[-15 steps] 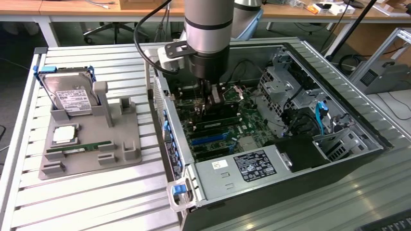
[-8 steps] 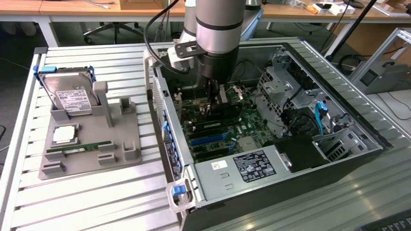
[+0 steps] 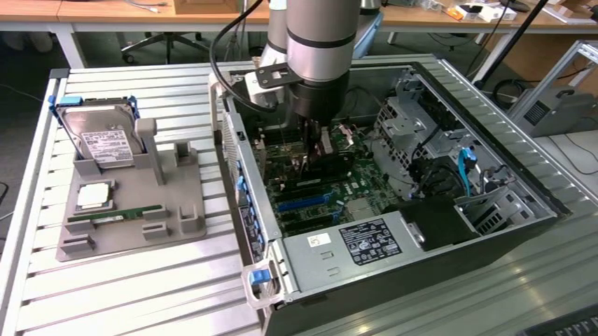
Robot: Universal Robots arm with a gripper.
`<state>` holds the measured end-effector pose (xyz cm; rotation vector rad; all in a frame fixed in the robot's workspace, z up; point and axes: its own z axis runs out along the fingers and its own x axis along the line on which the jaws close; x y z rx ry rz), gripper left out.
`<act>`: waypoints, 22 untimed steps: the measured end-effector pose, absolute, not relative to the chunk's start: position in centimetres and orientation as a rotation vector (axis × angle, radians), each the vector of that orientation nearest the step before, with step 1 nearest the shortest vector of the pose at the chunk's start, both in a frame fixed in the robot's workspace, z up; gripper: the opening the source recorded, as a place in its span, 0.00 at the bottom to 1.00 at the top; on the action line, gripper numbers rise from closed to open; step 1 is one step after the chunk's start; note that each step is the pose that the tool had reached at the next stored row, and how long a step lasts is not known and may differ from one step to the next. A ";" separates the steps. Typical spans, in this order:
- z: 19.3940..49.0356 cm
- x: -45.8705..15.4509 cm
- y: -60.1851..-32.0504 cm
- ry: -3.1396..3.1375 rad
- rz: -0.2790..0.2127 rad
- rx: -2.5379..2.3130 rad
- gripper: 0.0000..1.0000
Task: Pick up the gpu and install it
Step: 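Insert the gpu into the slot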
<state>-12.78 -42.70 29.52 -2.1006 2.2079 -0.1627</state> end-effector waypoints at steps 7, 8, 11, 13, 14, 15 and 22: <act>29.5 -12.8 -43.1 2.208 -0.163 -2.101 0.27; 29.5 -12.8 -43.1 2.208 -0.163 -2.100 0.27; 29.5 -12.8 -43.1 2.208 -0.163 -2.101 0.27; 29.5 -12.8 -43.1 2.208 -0.163 -2.101 0.27; 29.5 -12.8 -43.1 2.208 -0.163 -2.101 0.27; 29.5 -12.8 -43.1 2.208 -0.163 -2.101 0.27; 29.5 -12.9 -43.5 2.208 -0.163 -2.101 0.27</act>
